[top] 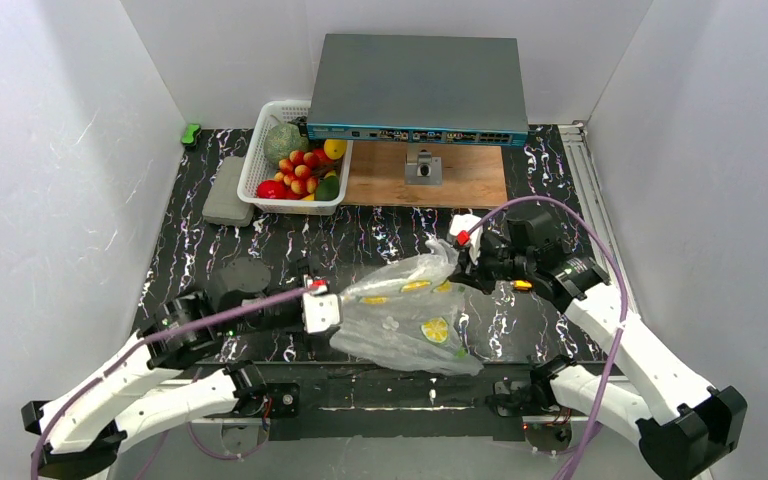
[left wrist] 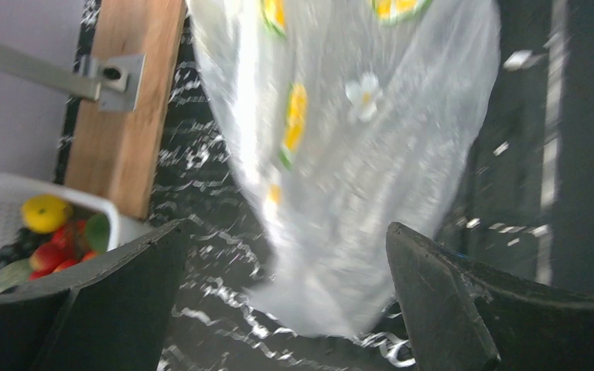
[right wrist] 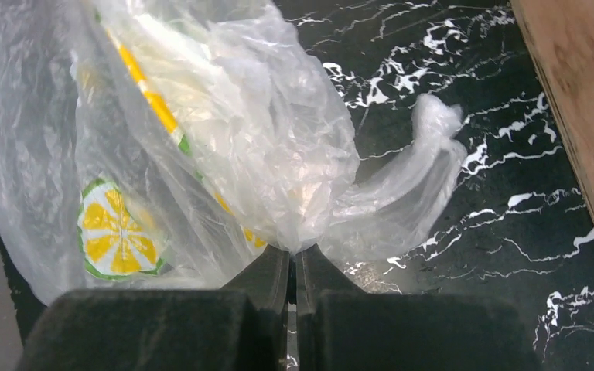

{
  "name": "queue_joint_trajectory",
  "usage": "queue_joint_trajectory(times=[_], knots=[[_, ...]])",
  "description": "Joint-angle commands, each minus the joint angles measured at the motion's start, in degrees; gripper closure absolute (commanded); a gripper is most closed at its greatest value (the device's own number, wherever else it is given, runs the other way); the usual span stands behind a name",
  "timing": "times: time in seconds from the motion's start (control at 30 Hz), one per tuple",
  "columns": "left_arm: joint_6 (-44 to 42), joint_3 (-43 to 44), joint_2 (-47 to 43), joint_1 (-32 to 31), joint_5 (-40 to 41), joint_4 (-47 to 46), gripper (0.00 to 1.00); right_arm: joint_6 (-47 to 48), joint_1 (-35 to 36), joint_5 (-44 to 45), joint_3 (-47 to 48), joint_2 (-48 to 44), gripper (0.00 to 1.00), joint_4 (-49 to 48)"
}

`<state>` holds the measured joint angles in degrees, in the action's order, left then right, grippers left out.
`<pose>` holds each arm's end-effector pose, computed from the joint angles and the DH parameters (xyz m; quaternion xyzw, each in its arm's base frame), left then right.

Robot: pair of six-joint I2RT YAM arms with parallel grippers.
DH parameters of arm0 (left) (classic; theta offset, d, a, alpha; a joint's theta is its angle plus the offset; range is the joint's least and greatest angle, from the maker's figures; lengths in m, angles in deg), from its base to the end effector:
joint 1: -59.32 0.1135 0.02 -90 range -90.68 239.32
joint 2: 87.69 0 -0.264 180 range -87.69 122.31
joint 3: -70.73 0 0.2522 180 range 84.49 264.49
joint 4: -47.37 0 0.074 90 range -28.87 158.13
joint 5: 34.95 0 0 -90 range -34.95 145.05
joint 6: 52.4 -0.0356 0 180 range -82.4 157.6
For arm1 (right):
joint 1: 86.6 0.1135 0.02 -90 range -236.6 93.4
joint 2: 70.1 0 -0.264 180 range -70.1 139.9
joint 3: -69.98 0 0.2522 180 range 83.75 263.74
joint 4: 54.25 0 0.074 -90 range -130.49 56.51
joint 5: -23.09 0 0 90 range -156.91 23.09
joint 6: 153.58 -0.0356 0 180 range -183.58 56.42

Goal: Place the fake fruits into the plastic bag and tie a complex knot

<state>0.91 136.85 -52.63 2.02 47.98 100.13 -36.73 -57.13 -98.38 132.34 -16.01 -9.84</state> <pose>0.0620 -0.1046 0.3548 0.6277 0.5381 -0.1504 0.5421 0.1641 0.1141 0.3021 -0.5133 0.6986 0.2517 0.4303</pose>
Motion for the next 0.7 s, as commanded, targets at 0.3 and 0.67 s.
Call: queue_joint_trajectory(times=[0.3, 0.67], knots=[[23.76, 27.33, 28.6, 1.49, -15.03, 7.08, 0.14, 0.98, 14.35, 9.94, 10.77, -1.8, 0.99, 4.74], [32.7, 23.34, 32.61, 7.48, -16.63, -3.33, 0.97, -2.96, 17.82, 5.93, 13.47, -5.17, 0.99, 4.05]])
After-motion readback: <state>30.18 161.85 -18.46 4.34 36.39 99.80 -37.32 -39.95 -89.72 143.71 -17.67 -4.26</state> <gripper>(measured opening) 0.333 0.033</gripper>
